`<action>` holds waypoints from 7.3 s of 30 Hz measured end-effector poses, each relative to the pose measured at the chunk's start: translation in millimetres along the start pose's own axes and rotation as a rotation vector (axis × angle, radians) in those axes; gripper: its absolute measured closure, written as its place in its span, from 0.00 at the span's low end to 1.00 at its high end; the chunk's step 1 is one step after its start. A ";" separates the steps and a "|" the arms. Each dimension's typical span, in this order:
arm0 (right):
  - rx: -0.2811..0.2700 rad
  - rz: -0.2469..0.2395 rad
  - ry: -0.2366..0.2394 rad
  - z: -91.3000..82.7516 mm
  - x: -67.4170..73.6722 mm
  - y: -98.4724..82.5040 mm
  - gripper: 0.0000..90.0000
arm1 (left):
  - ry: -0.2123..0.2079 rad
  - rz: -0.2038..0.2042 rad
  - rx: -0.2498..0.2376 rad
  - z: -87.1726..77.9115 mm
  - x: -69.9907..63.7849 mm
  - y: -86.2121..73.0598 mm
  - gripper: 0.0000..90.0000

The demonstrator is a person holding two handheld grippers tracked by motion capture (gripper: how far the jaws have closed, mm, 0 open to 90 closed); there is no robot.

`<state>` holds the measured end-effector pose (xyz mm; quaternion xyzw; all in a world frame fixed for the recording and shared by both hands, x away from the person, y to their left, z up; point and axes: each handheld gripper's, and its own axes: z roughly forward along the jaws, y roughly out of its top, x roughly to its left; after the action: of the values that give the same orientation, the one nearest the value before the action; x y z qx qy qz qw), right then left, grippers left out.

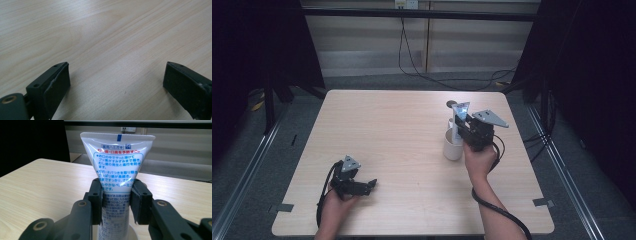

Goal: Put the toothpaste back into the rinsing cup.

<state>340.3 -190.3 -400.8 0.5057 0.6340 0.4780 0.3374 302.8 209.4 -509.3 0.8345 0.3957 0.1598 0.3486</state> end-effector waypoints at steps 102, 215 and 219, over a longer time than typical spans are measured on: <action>0.086 -0.038 0.042 1.6 5.0 -51.0 0.70 | -0.002 -0.001 -0.002 0.2 -0.1 -0.1 0.08; 0.226 -0.087 0.173 -33.2 -19.5 -43.7 0.15 | -0.001 0.003 -0.001 0.0 0.2 -0.1 0.08; 0.236 -0.099 0.180 -36.3 -20.5 -45.0 0.16 | -0.002 -0.002 0.000 0.0 -0.1 -0.1 0.08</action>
<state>298.2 -221.1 -433.1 0.4649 0.7376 0.4264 0.2407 302.6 209.4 -509.4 0.8341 0.3963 0.1588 0.3493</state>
